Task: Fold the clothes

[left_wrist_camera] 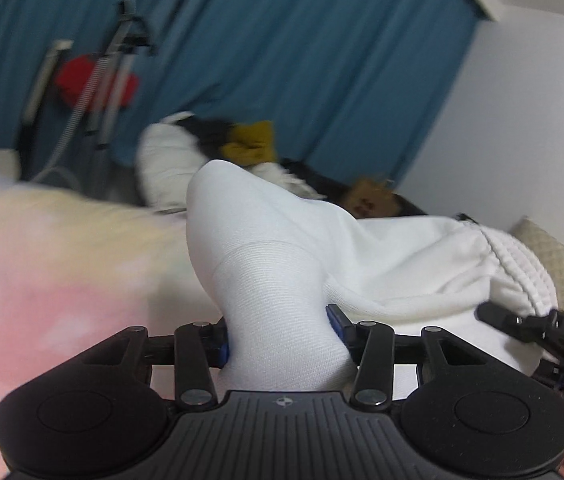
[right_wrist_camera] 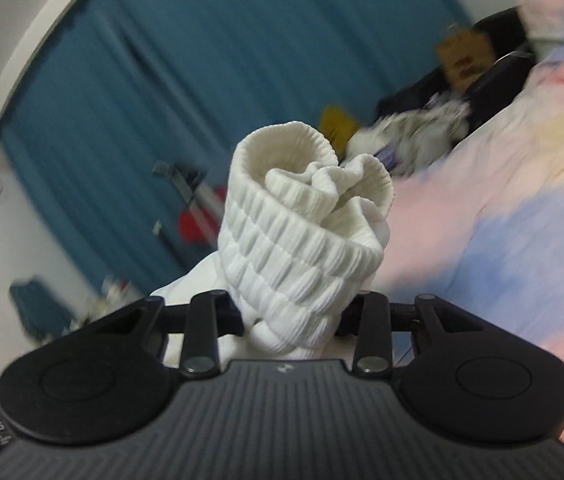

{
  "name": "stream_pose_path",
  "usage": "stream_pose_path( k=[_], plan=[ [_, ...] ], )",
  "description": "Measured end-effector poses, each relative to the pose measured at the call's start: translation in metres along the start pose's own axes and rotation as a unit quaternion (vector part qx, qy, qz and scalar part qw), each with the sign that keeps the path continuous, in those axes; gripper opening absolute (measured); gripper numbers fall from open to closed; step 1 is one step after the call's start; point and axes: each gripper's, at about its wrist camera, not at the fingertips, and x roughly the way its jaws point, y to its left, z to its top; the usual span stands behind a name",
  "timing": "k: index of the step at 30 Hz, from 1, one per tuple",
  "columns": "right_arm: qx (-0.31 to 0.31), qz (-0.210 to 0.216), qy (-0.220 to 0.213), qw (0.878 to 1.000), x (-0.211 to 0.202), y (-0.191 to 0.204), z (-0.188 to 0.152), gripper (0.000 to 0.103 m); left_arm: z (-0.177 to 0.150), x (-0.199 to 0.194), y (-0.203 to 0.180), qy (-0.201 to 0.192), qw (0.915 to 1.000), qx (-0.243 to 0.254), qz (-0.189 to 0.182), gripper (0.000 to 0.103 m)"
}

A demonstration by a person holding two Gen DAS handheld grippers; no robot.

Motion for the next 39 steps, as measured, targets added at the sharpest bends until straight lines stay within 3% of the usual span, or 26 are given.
stream_pose_path(
  k=[4, 7, 11, 15, 18, 24, 26, 29, 36, 39],
  plan=[
    [0.023, -0.038, -0.036, 0.998, 0.008, -0.053, 0.02, 0.039, 0.011, 0.087, -0.042, 0.019, 0.999, 0.026, -0.032, 0.047],
    [0.042, -0.072, -0.056, 0.995, 0.023, -0.096, 0.024, 0.039, -0.004, 0.148, -0.056, 0.041, 0.9968, 0.054, -0.043, 0.047],
    [0.057, -0.155, -0.007, 0.986, 0.073, -0.145, 0.007, 0.039, -0.027, 0.233, -0.055, 0.087, 0.9924, 0.079, -0.036, 0.047],
    [0.083, -0.186, 0.066, 0.977, 0.109, -0.192, -0.02, 0.042, -0.065, 0.288, -0.022, 0.129, 0.988, 0.084, -0.015, 0.057],
    [0.081, -0.195, 0.076, 0.974, 0.116, -0.196, -0.023, 0.045, -0.079, 0.307, -0.001, 0.134, 0.9868, 0.088, -0.024, 0.062],
    [0.073, -0.209, 0.077, 0.972, 0.116, -0.188, -0.02, 0.051, -0.066, 0.294, 0.005, 0.146, 0.984, 0.098, -0.027, 0.068],
    [0.067, -0.218, 0.079, 0.97, 0.106, -0.173, -0.017, 0.053, -0.057, 0.26, -0.005, 0.139, 0.9847, 0.104, -0.013, 0.066],
    [0.035, -0.239, 0.076, 0.967, 0.089, -0.149, -0.014, 0.057, -0.045, 0.213, -0.014, 0.113, 0.987, 0.114, 0.01, 0.079],
    [-0.033, -0.279, 0.035, 0.959, 0.039, -0.089, -0.008, 0.057, -0.025, 0.1, -0.038, 0.079, 0.9864, 0.143, 0.019, 0.088],
    [-0.063, -0.277, 0.004, 0.959, 0.011, -0.056, -0.009, 0.057, -0.021, 0.054, -0.052, 0.058, 0.9861, 0.154, 0.022, 0.102]
  ],
)
